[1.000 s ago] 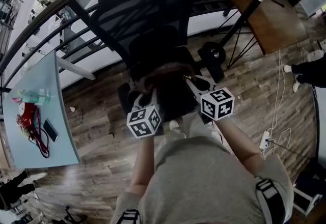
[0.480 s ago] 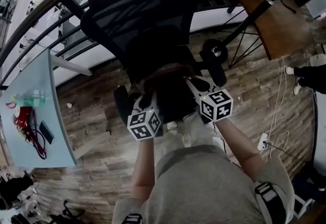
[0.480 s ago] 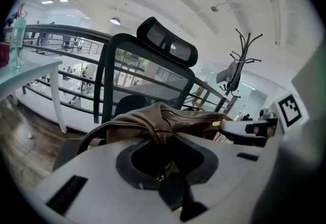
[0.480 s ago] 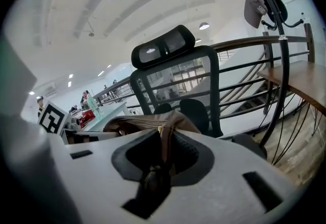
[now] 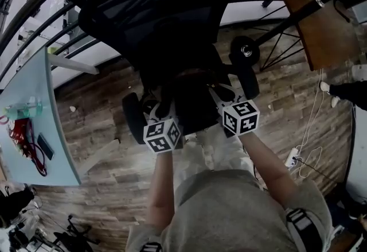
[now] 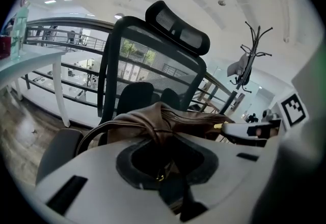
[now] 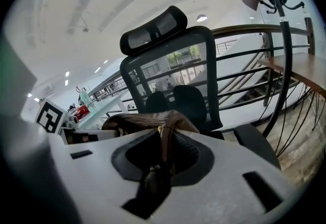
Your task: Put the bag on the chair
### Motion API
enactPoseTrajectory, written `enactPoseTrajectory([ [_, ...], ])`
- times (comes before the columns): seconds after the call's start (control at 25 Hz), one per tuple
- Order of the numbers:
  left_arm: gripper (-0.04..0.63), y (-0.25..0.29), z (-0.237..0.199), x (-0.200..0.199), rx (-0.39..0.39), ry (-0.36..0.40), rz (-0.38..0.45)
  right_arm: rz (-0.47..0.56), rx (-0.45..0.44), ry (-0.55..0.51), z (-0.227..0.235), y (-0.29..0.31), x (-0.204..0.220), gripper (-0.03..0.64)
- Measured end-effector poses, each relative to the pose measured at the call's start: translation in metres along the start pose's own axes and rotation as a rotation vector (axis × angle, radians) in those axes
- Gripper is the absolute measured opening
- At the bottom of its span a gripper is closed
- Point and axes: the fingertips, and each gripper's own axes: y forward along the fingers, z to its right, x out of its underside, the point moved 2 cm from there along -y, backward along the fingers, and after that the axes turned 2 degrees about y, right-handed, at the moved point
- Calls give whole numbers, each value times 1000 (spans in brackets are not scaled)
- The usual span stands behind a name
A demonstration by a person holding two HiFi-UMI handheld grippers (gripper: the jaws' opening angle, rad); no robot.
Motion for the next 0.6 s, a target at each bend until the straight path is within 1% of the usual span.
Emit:
enactPoseTrajectory([
  [0.28,54,25,-10,17,-15,1,-28,-31,14,3,18,22,17,61],
  [0.6,54,52,-23,44,-31,9,-91,-90,40,0,39,47,44,61],
])
